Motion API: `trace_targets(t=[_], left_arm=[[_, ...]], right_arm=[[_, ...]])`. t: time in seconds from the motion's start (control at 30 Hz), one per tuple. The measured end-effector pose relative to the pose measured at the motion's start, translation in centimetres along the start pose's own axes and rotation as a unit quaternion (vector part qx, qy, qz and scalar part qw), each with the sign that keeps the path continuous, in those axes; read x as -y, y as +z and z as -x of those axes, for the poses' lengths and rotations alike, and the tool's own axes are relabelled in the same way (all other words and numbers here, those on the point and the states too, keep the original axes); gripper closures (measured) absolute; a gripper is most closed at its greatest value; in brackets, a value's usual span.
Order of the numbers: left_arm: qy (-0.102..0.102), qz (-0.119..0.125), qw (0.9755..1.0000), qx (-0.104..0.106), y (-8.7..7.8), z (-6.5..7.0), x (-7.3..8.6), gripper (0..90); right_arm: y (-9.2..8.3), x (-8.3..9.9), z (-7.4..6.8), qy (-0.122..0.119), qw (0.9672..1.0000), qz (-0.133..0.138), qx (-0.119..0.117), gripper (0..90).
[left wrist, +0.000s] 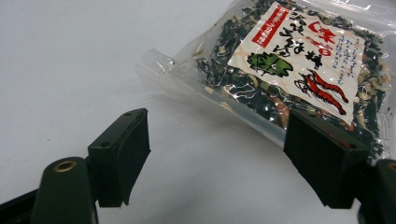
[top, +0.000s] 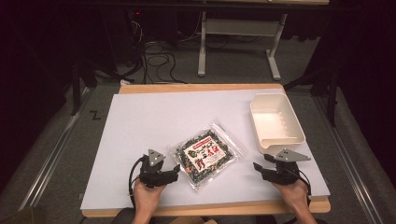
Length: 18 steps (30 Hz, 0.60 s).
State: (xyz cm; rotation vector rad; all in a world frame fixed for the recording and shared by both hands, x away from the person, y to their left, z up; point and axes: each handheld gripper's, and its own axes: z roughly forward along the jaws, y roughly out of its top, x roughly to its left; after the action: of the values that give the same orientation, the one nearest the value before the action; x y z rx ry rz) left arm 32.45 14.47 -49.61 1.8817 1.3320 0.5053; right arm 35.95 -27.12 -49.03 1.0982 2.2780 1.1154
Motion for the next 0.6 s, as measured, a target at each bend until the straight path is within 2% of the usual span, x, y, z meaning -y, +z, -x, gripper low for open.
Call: trace_targets(t=[0.13, 0.17, 0.23, 0.33, 0.4, 0.5, 0.6], left_arm=[[0.001, 0.000, 1.0000, 0.001, -0.05, 0.04, 0.01, 22.9], [0.000, -0.002, 1.0000, -0.001, 0.00, 0.05, 0.01, 22.0], [-0.001, -0.003, 1.0000, -0.001, 0.03, 0.06, 0.01, 20.8], [0.002, -0.003, 1.0000, 0.004, -0.04, 0.09, 0.01, 21.6], [0.001, -0.003, 1.0000, 0.005, -0.09, 0.08, 0.00, 21.7], [0.000, -0.003, 1.0000, 0.004, -0.03, 0.06, -0.02, 22.5], [0.001, -0.005, 1.0000, 0.002, 0.01, 0.13, -0.03, 22.4]], right_arm=[[-0.29, -0.17, 0.00, 0.003, 0.9998, 0.019, -0.009, 40.2], [-0.40, -0.30, -0.14, 0.002, 0.9997, 0.023, -0.010, 37.4], [-0.39, -0.36, -0.23, 0.003, 0.9997, 0.022, -0.011, 37.5], [-0.35, -0.63, -0.30, -0.004, 0.9999, -0.005, -0.014, 39.7], [-0.43, -0.69, -0.21, 0.003, 0.9998, -0.007, -0.016, 38.7], [-0.55, -0.75, -0.26, 0.000, 0.9999, -0.003, -0.017, 38.9], [-0.61, -0.84, -0.39, 0.000, 0.9999, -0.012, -0.011, 40.4]])
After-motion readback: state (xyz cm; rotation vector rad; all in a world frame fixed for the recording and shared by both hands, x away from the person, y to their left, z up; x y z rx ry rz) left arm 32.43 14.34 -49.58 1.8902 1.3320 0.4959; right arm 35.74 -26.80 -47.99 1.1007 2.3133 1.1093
